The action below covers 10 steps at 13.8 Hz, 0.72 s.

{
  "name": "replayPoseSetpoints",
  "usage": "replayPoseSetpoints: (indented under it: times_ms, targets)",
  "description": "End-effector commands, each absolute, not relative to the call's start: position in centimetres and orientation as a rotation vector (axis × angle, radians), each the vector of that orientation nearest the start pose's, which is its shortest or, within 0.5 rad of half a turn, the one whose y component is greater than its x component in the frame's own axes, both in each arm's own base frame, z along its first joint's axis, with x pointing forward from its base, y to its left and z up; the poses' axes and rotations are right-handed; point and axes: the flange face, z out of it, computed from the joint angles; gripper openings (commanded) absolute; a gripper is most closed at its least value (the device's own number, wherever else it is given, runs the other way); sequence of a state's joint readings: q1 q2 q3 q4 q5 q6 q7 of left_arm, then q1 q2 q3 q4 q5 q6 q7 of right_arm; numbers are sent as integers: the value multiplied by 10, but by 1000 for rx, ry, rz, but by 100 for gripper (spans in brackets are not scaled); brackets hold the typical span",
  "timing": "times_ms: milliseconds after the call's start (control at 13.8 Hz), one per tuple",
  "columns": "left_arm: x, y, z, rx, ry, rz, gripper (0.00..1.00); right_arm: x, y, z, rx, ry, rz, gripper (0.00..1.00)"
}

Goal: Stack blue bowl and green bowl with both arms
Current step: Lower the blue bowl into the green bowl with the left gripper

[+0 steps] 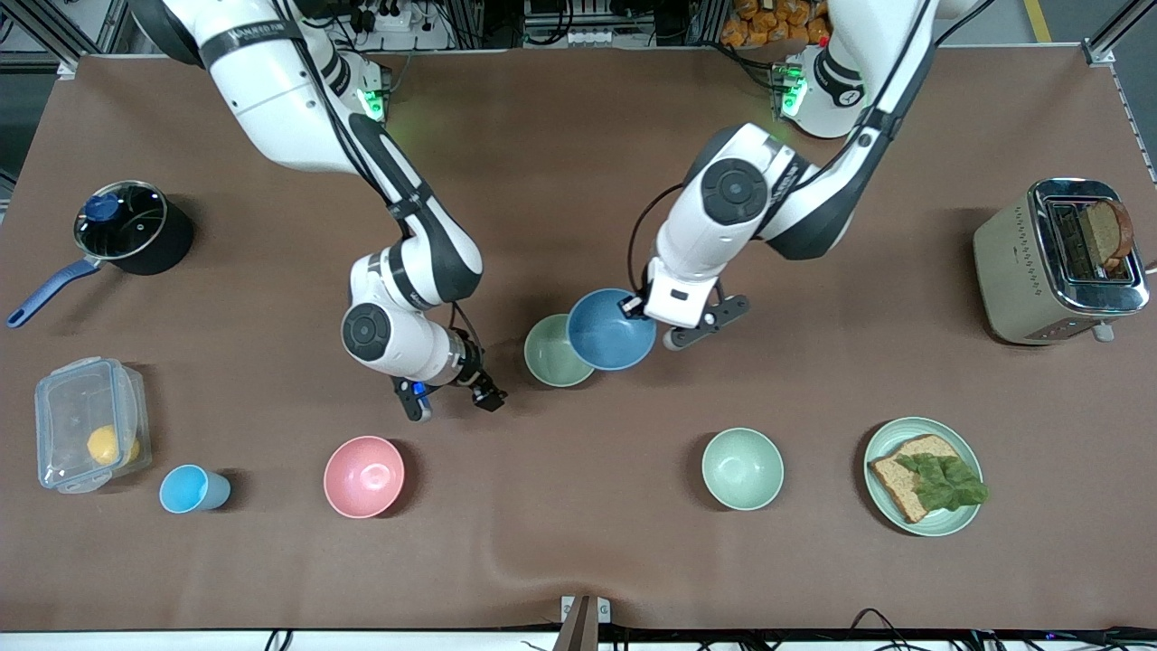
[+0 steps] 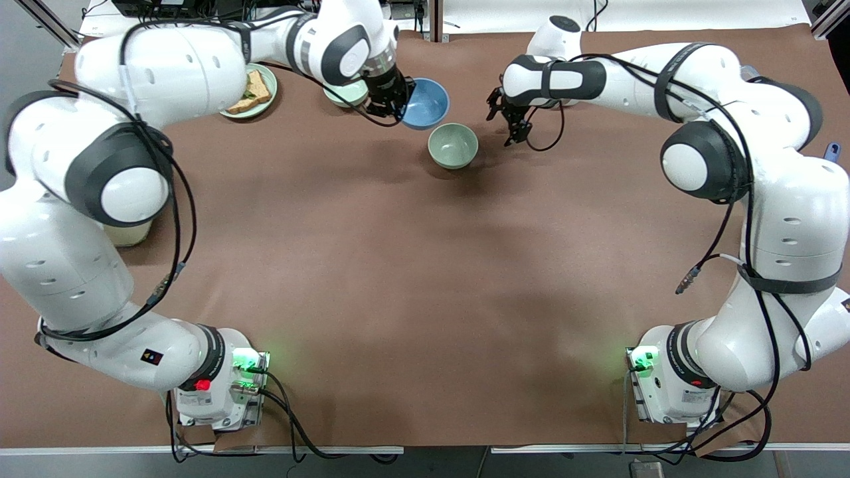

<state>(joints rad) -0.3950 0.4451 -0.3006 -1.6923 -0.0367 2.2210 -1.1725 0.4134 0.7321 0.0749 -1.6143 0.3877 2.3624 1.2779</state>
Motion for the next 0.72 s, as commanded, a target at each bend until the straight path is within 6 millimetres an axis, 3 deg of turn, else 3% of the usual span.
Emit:
replayPoseSetpoints:
  times_ms: [0, 361, 506, 650]
  targets:
    - [534, -444, 343, -3165, -980, 190, 0, 618, 346, 199, -2429, 1526, 392, 100]
    - [529, -474, 311, -3169, -989, 219, 0, 614, 351, 189, -2448, 1518, 392, 100]
    - [518, -488, 295, -3173, -964, 233, 0, 611, 356, 186, -2458, 1510, 391, 100]
    - [518, -492, 279, -3189, -959, 219, 0, 612, 354, 186, -2458, 1513, 391, 100]
